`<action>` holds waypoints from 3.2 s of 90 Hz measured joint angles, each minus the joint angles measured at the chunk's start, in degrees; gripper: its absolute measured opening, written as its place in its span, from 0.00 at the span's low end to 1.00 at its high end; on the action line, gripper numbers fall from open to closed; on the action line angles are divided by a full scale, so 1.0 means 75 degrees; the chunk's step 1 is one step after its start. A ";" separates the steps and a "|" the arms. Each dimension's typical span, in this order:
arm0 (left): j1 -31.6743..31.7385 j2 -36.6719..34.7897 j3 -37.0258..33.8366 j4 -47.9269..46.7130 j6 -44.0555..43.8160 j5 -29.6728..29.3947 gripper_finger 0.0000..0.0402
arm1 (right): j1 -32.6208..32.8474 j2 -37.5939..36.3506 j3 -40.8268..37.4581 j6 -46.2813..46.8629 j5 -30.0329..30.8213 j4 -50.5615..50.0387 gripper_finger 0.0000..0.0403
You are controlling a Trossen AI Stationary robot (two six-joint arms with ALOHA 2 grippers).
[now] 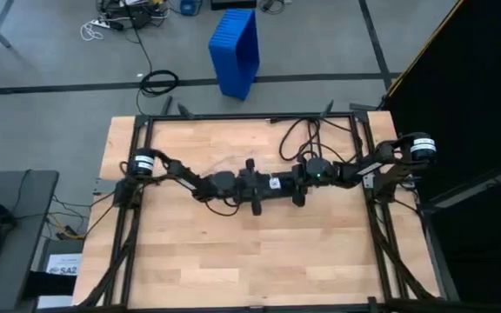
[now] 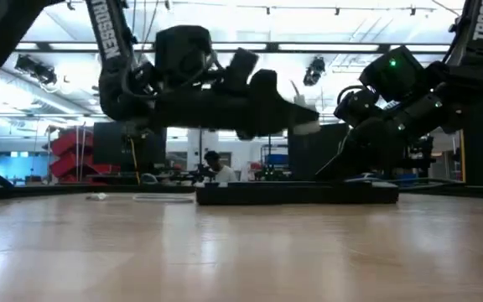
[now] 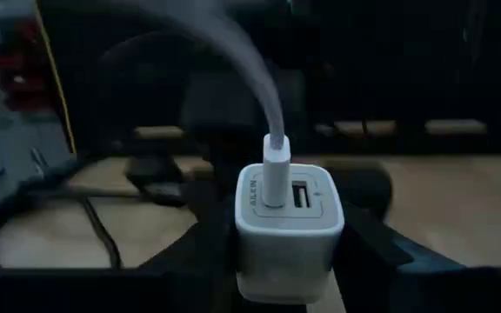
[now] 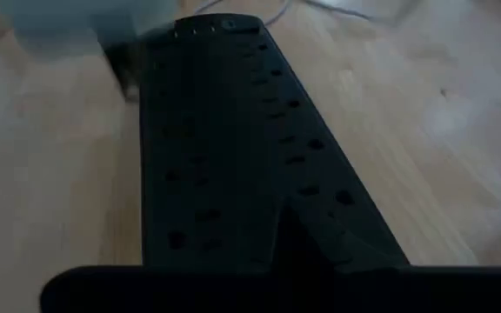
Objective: Insert USB
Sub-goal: Remove the white charger cable from the white charger adapter
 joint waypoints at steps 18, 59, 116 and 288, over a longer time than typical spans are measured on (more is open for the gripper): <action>-0.0077 -0.0951 -0.0029 -0.2809 0.0103 -0.0207 0.32 | 0.0036 -0.0169 -0.0027 0.0000 -0.0121 0.0323 0.00; -0.0524 -0.2194 0.0044 -0.5584 -0.0101 -0.1337 0.32 | 0.0685 -0.1252 -0.0018 0.0536 -0.0294 0.1513 0.09; -0.0490 -0.1457 0.0024 -0.3702 -0.0195 -0.0150 0.32 | 0.1595 -0.1331 0.0005 -0.0250 -0.0087 0.2690 0.13; -0.0499 -0.1466 0.0032 -0.4464 -0.0180 -0.0500 0.32 | 0.1983 0.0227 0.1034 -0.0739 0.1035 0.2998 0.23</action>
